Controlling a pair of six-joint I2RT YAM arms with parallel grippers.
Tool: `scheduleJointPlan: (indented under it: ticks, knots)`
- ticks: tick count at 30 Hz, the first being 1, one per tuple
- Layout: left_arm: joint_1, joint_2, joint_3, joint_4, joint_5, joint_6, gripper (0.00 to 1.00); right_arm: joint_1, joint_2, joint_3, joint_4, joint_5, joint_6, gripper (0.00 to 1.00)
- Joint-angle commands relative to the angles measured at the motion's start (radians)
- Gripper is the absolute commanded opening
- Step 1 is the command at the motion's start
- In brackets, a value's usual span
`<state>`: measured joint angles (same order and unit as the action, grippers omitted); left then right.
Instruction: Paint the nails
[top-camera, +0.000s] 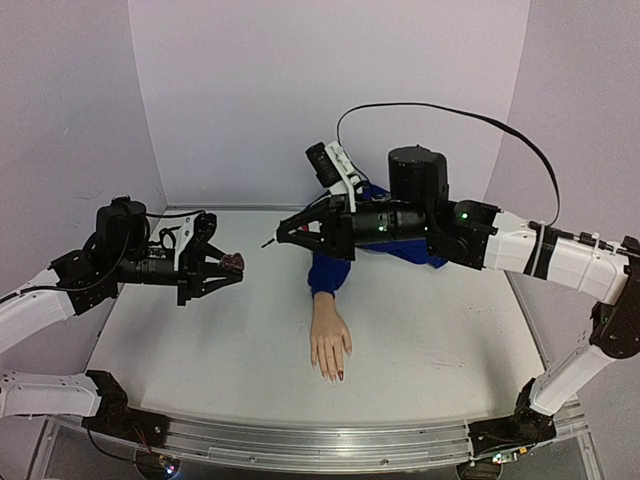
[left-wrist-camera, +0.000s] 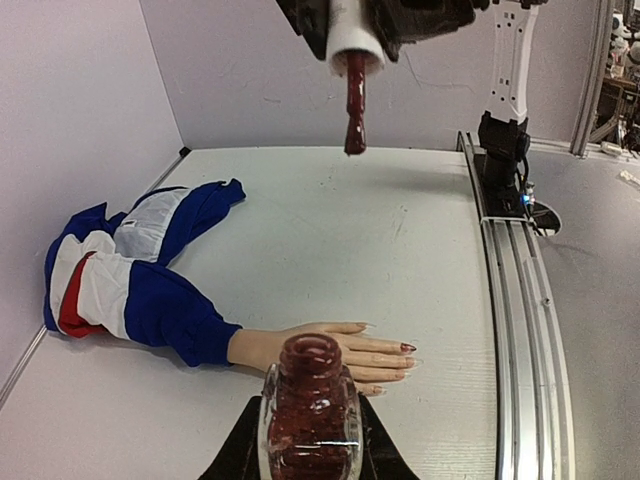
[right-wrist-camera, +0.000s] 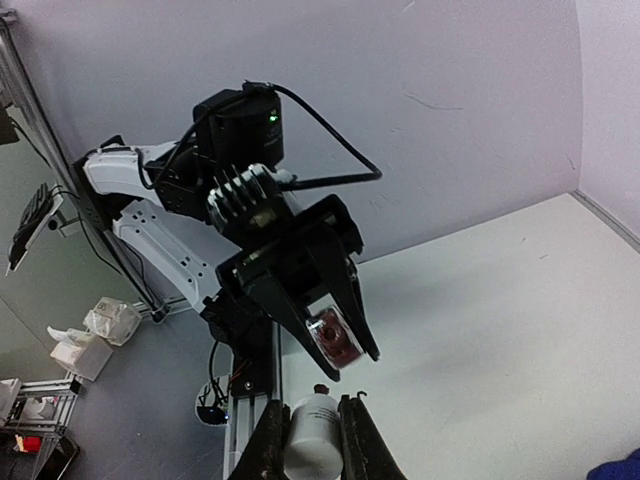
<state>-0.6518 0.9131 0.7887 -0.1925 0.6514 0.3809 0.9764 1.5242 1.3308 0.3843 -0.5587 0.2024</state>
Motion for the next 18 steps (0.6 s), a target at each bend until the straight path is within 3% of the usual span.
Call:
scheduleJointPlan:
  ticks: [1,18]
  knots:
    - [-0.016,0.004,0.032,-0.025,-0.026,0.065,0.0,0.001,0.047,0.086,0.047,-0.135,-0.002,0.0]
    - [-0.04,0.023,0.04,-0.044,-0.049,0.077,0.0,0.019,0.14,0.147,0.031,-0.133,0.004,0.0]
